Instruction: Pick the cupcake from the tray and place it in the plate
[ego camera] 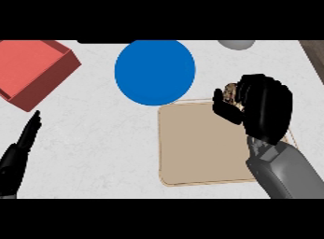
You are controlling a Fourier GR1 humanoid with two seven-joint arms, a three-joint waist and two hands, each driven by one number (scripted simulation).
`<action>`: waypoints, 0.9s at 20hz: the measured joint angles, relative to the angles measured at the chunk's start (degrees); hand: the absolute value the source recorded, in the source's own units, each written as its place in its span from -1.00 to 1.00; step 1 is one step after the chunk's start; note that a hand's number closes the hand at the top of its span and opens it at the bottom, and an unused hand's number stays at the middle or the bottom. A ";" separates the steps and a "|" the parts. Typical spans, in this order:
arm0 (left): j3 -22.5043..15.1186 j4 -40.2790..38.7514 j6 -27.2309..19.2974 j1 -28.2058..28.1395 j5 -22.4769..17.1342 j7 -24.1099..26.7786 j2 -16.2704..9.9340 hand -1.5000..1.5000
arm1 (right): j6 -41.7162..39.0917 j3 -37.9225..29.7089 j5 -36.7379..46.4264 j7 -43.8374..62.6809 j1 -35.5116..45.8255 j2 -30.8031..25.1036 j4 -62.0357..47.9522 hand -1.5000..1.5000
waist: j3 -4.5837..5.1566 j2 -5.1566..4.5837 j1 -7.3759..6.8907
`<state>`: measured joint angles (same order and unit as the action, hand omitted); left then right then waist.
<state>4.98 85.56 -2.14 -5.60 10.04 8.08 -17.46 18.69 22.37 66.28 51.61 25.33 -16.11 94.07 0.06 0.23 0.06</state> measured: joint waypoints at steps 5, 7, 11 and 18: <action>0.44 0.09 0.60 1.23 0.33 -0.83 -0.11 0.00 | -3.39 0.40 0.88 -0.14 7.96 6.47 -3.10 1.00 | -0.02 -0.18 -0.51; 0.69 0.96 1.11 0.65 0.09 -0.88 -0.18 0.00 | -3.27 -1.18 0.13 -1.38 11.80 8.59 -7.28 1.00 | -0.03 -0.24 -0.76; 1.06 0.75 1.77 0.93 0.10 -0.75 -0.09 0.00 | -1.33 -3.53 -0.96 -1.99 19.32 12.95 -16.20 1.00 | -0.03 -0.35 -1.07; 0.49 -0.53 1.80 3.56 0.99 -1.47 0.66 0.00 | 3.94 -7.90 -8.60 -4.38 32.79 15.51 -37.66 1.00 | -0.02 -0.79 -2.31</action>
<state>5.47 85.03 -0.33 -2.04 11.04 6.61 -16.80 22.63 14.47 57.67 47.22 58.12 -0.60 56.40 0.03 -0.56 -2.25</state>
